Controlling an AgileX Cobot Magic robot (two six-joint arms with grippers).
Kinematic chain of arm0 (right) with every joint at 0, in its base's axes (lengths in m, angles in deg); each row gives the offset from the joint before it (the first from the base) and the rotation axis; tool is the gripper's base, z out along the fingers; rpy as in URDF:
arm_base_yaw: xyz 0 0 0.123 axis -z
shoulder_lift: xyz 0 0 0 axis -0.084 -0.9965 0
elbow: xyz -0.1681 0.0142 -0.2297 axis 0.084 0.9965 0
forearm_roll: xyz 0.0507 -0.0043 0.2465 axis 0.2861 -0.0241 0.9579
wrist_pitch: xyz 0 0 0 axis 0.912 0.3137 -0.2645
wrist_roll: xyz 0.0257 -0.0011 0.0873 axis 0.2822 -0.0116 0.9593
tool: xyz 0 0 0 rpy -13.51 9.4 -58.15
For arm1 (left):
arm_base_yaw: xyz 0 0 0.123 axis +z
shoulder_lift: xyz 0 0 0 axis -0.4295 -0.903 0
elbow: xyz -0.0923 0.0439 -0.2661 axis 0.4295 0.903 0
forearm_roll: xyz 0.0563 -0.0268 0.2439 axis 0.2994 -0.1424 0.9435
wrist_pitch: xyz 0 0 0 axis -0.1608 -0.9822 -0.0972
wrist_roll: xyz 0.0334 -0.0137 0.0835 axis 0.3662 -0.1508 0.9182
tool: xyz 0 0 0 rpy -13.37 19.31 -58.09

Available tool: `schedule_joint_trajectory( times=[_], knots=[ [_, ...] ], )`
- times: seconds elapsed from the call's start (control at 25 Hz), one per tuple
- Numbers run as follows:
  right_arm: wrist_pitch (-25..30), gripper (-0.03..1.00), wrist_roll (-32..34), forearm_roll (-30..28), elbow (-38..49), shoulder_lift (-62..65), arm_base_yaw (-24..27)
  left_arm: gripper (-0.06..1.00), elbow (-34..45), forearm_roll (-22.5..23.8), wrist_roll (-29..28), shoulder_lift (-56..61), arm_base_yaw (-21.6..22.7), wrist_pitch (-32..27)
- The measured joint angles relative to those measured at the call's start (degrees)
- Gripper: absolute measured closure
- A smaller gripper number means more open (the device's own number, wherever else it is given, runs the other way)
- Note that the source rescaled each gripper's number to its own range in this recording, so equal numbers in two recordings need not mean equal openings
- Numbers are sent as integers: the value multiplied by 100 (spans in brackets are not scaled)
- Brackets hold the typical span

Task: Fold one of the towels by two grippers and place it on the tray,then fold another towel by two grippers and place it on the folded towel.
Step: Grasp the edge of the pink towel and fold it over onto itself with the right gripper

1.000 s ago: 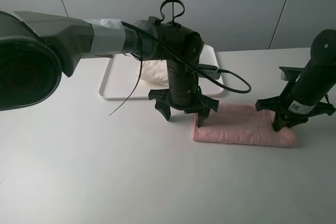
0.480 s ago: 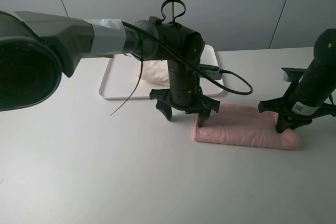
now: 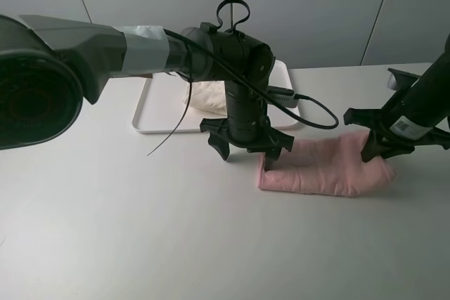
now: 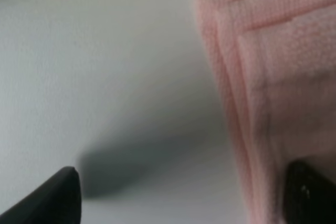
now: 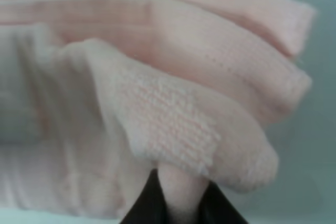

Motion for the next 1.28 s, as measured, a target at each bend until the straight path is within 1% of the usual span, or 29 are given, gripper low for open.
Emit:
schedule_joint_trajectory(
  times=[0.12,0.24,0.4,0.48,0.56,0.84,1.0,1.12,1.2,1.28],
  knots=[
    [149,90,-509,825,0,2,0,-5,0,4,68,0,0,0],
    [444,90,-1134,1701,0,11,13,-5,0,13,93,0,0,0],
    [814,90,-1812,2578,0,11,25,-5,0,13,127,0,0,0],
    [933,90,-1985,2757,0,11,25,-5,0,25,138,0,0,0],
    [956,91,-2058,2769,0,11,25,-5,0,25,149,0,0,0],
    [637,91,-2088,2952,9,24,25,-5,0,35,168,0,0,0],
    [597,91,-2101,3070,9,11,25,-5,0,35,236,0,0,0],
    [685,91,-2283,3403,9,-186,25,-5,0,35,245,0,0,0],
    [709,91,-2536,3670,30,-346,25,-5,0,35,248,0,0,0],
    [718,91,-2863,4081,116,-462,25,-5,0,35,248,0,0,0]
  ],
)
